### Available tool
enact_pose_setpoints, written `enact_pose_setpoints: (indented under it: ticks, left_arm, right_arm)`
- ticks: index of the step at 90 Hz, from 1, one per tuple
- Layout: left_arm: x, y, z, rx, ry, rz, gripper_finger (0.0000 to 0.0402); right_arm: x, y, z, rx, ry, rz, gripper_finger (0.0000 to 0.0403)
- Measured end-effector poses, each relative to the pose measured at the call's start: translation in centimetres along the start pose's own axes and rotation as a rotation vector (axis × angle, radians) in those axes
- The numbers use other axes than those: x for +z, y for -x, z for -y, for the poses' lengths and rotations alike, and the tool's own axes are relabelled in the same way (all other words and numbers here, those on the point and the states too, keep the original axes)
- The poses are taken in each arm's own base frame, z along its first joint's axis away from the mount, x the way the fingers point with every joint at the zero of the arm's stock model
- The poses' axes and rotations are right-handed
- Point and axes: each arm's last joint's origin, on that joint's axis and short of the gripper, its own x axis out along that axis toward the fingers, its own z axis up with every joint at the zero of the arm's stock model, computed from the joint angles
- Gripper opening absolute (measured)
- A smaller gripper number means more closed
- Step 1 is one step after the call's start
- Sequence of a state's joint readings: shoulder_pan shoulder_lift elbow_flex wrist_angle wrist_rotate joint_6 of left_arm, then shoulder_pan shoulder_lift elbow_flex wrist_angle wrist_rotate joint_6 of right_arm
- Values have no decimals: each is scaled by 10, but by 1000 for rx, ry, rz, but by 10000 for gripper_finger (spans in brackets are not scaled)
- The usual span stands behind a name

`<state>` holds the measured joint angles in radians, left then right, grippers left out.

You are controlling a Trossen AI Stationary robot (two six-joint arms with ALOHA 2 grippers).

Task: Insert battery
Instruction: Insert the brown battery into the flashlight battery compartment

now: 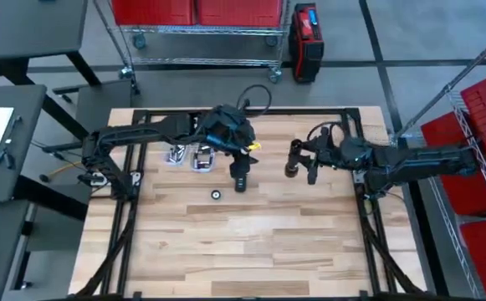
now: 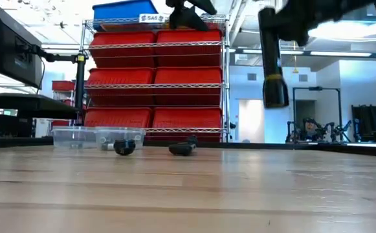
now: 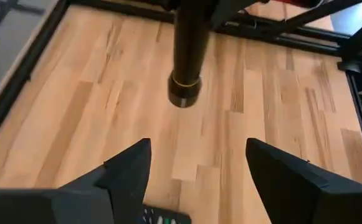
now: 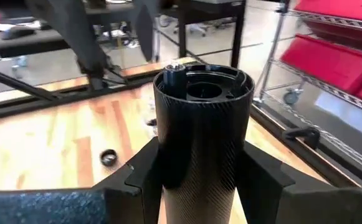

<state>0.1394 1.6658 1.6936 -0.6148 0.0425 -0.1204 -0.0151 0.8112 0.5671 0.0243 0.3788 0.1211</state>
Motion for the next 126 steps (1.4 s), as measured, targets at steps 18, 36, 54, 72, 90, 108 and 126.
enact_pose_setpoints:
  ticks: [18,36,54,72,90,108,126]
  left_arm:
    - [-6,0,0,9,59,-62,239]
    - [-5,0,0,10,86,-55,239]
    - [-4,0,0,8,105,-44,240]
    - [-5,0,0,12,117,-44,240]
    - [-5,0,0,12,131,-44,240]
    - [-5,0,0,12,132,-45,240]
    - [-5,0,0,12,132,-45,240]
  right_arm:
    - [-31,-5,4,-74,-1,17,141]
    - [-64,-12,5,-96,-7,22,141]
    - [-79,-19,5,-124,17,25,141]
    - [-83,-24,4,-125,28,7,141]
    - [-85,-26,3,-126,36,-10,145]
    - [-85,-22,5,-118,39,-16,263]
    - [-75,-15,6,-111,13,46,290]
